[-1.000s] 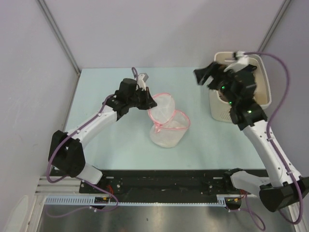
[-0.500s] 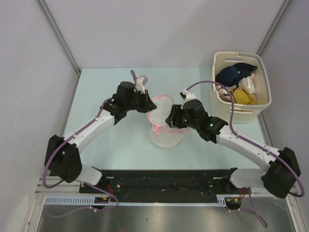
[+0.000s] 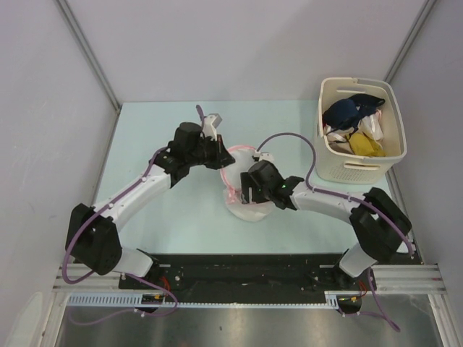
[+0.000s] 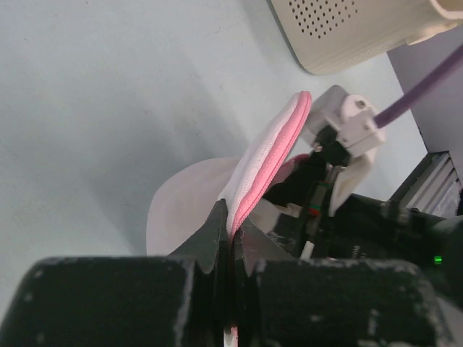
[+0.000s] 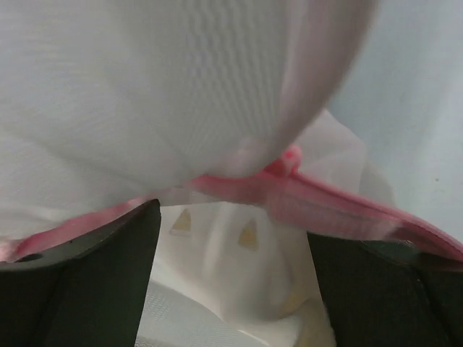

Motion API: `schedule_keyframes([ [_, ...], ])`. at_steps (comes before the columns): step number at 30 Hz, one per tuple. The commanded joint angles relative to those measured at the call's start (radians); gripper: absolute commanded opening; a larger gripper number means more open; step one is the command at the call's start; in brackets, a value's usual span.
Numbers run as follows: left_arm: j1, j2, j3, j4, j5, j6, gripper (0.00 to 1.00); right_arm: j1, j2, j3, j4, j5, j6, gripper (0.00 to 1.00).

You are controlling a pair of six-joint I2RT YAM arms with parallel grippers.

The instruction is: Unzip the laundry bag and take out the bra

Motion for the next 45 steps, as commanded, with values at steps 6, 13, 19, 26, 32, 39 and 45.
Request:
schedule_keyframes([
  [6, -0.006, -0.021, -0.006, 0.028, 0.017, 0.016, 0.0, 0.058, 0.078, -0.003, 0.033, 0.104, 0.012, 0.5],
  [13, -0.008, -0.015, -0.024, 0.037, -0.001, 0.025, 0.0, 0.066, -0.198, -0.002, 0.029, 0.127, -0.019, 0.0],
  [19, -0.006, -0.002, -0.025, 0.04, -0.009, 0.025, 0.0, 0.06, -0.388, -0.002, 0.046, 0.098, -0.024, 0.0],
  [26, -0.008, 0.021, -0.035, 0.052, -0.001, 0.018, 0.0, 0.055, -0.459, -0.002, 0.09, 0.052, -0.007, 0.0],
  [32, -0.009, 0.07, -0.062, 0.037, -0.113, 0.071, 0.0, 0.054, -0.517, -0.003, 0.121, 0.061, -0.022, 0.0],
  [39, -0.008, 0.088, -0.05, 0.003, -0.17, 0.056, 0.01, 0.026, -0.624, -0.003, 0.075, 0.148, -0.027, 0.0],
  [45, -0.023, 0.062, -0.021, 0.008, -0.076, 0.033, 0.0, -0.034, -0.565, -0.008, 0.208, 0.126, -0.013, 0.0],
])
